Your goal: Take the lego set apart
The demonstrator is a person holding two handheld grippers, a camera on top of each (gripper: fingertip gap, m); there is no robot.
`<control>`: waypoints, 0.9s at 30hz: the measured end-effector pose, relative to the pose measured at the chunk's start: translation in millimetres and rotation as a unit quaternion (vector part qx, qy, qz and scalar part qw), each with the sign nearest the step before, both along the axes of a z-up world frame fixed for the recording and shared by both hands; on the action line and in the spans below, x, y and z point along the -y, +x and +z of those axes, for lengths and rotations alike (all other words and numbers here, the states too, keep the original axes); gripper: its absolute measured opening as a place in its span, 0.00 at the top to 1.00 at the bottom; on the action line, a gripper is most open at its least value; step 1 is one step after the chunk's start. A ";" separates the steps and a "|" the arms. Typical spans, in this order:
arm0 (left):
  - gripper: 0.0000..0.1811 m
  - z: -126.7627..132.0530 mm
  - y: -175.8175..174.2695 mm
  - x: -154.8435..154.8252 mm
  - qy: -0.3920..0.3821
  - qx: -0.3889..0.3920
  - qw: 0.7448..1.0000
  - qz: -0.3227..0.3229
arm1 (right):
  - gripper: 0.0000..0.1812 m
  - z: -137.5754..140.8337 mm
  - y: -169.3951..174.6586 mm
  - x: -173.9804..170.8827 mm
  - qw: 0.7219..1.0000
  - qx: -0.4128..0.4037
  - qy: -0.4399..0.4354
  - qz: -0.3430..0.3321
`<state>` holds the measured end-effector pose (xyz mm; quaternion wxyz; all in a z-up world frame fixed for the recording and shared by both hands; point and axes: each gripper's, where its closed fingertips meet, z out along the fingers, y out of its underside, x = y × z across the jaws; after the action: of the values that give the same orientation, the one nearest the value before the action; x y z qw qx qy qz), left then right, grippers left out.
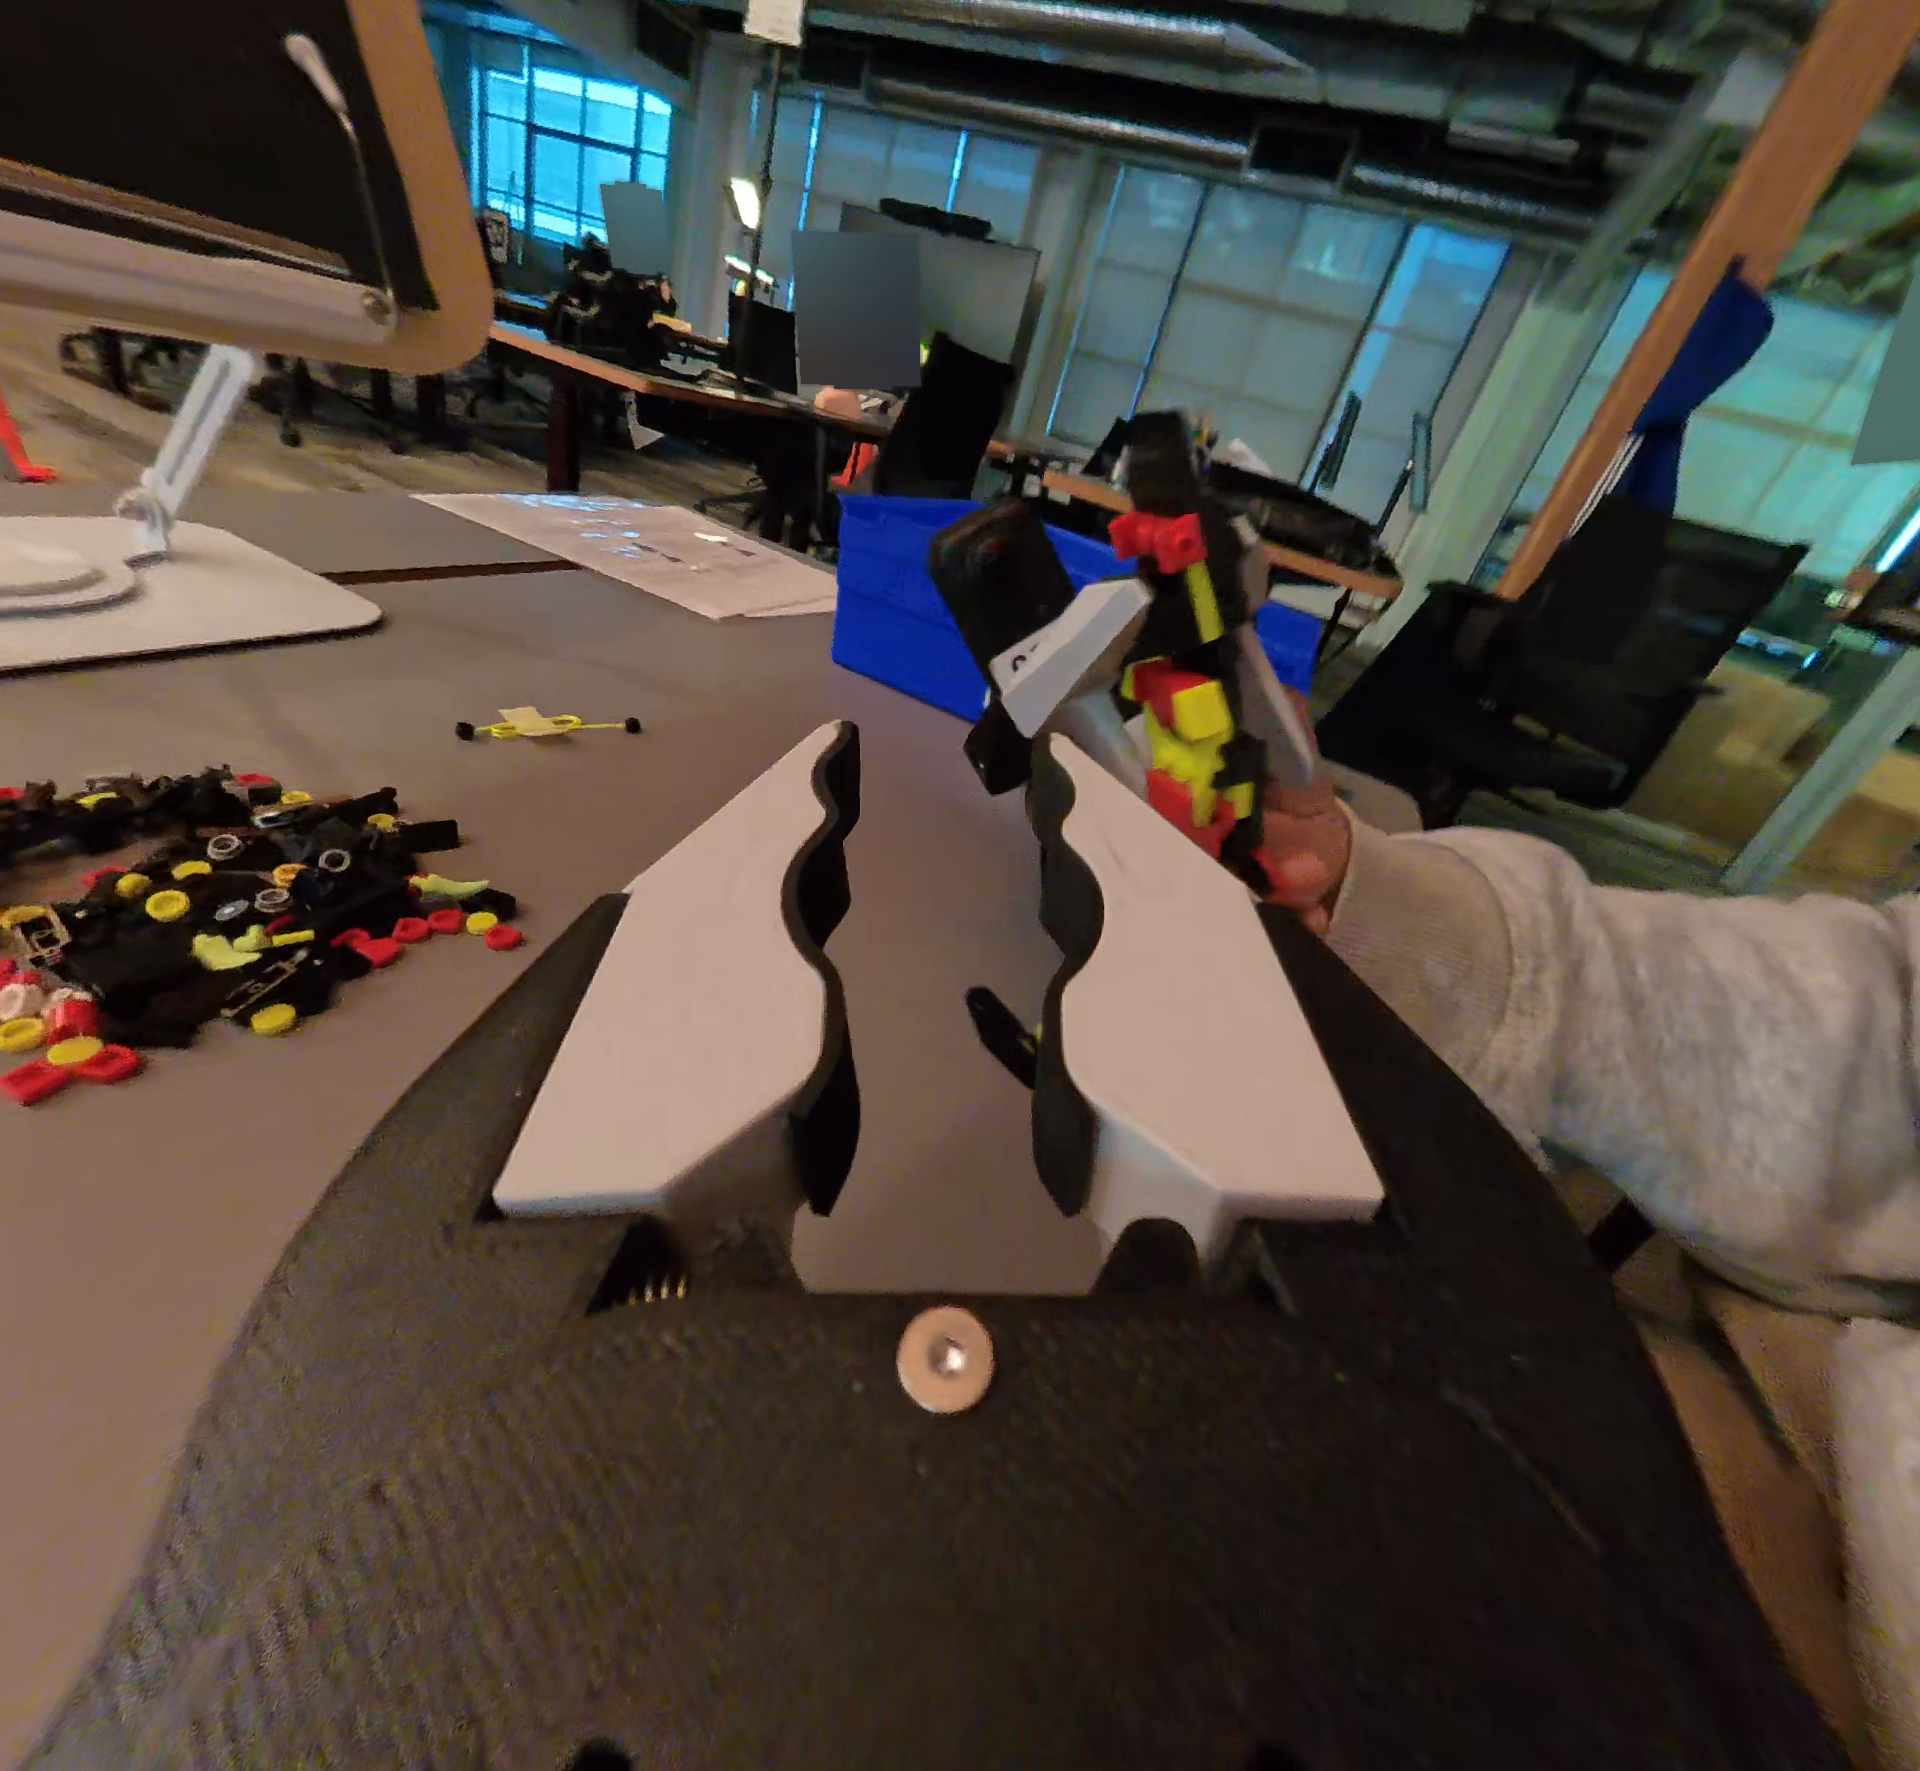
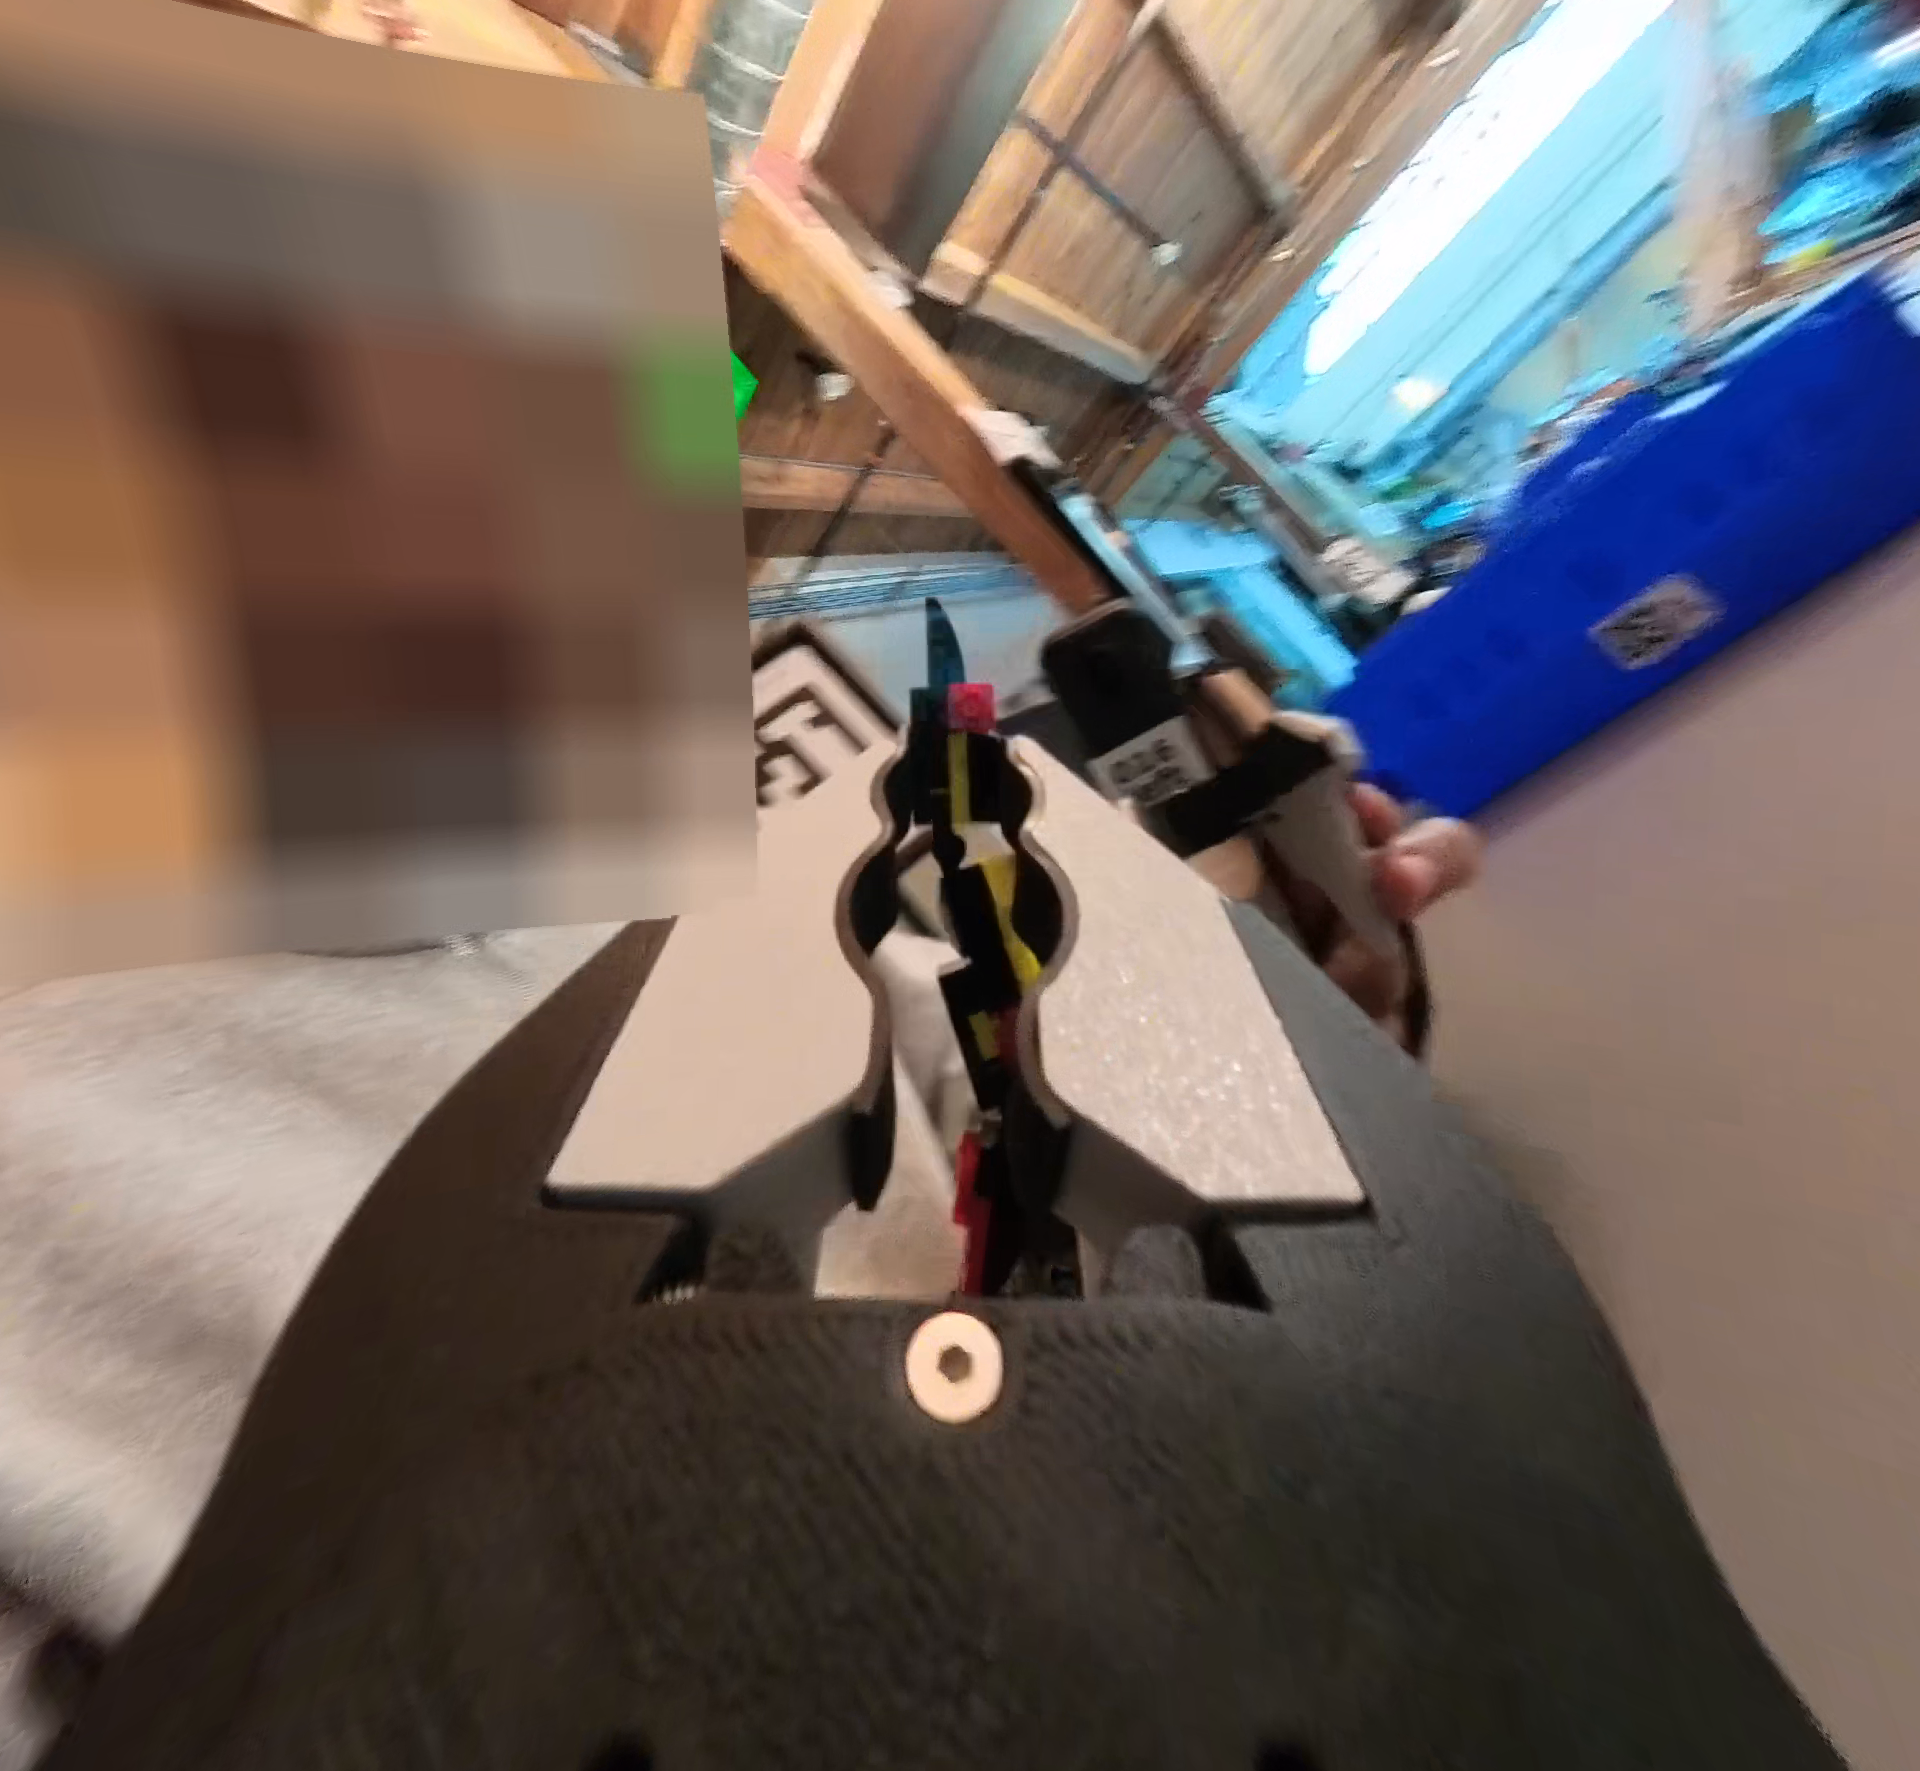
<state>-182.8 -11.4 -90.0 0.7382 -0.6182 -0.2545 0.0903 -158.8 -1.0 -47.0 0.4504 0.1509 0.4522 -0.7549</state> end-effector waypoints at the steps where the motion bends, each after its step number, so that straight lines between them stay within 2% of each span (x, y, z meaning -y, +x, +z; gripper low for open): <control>1: 0.83 2.0 -2.8 4.5 0.010 0.001 1.000 0.007 | 0.93 -1.5 -8.0 -0.4 0.999 -0.009 0.023 -0.038; 3: 0.85 5.5 -12.9 18.9 0.026 0.000 0.999 0.040 | 0.93 -2.0 -25.2 -7.2 0.988 -0.039 0.076 -0.126; 5: 0.87 6.7 -26.3 37.6 0.038 0.005 0.996 0.084 | 0.93 0.7 -38.0 -19.8 0.965 -0.087 0.129 -0.210; 7: 0.87 5.4 -36.5 53.0 0.042 0.014 0.993 0.113 | 0.93 1.8 -48.1 -32.3 0.928 -0.139 0.192 -0.288; 9: 0.88 -2.5 -44.8 60.3 0.013 0.023 0.990 0.139 | 0.92 2.0 -53.1 -40.6 0.882 -0.194 0.254 -0.347; 12: 0.91 -34.0 -49.9 49.8 -0.132 0.063 0.979 0.141 | 0.92 -8.8 -52.0 -40.4 0.807 -0.268 0.357 -0.387; 14: 0.92 -64.9 -48.4 41.1 -0.258 0.094 0.953 0.128 | 0.92 -25.2 -41.5 -37.9 0.762 -0.312 0.414 -0.390; 16: 0.95 -82.2 -43.0 28.8 -0.321 0.108 0.936 0.097 | 0.92 -41.9 -26.5 -38.5 0.729 -0.343 0.444 -0.391; 19: 1.00 -99.9 -54.5 25.2 -0.385 0.116 0.909 0.108 | 0.92 -50.9 -6.8 -45.2 0.716 -0.356 0.451 -0.397; 23: 1.00 -119.0 -71.9 20.5 -0.403 0.170 0.894 0.103 | 0.92 -32.3 3.4 -56.3 0.741 -0.332 0.406 -0.419; 25: 1.00 -119.0 -86.3 25.4 -0.410 0.172 0.887 0.127 | 0.93 -28.3 1.0 -62.9 0.741 -0.326 0.401 -0.429; 27: 1.00 -116.9 -103.0 41.8 -0.433 0.160 0.868 0.180 | 0.92 -30.2 -1.5 -67.4 0.739 -0.320 0.402 -0.435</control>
<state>-285.8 -53.2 -206.9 0.3160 -0.8254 -0.4115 0.2225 -160.3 66.4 -77.2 -0.2010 0.2485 0.7162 -0.6204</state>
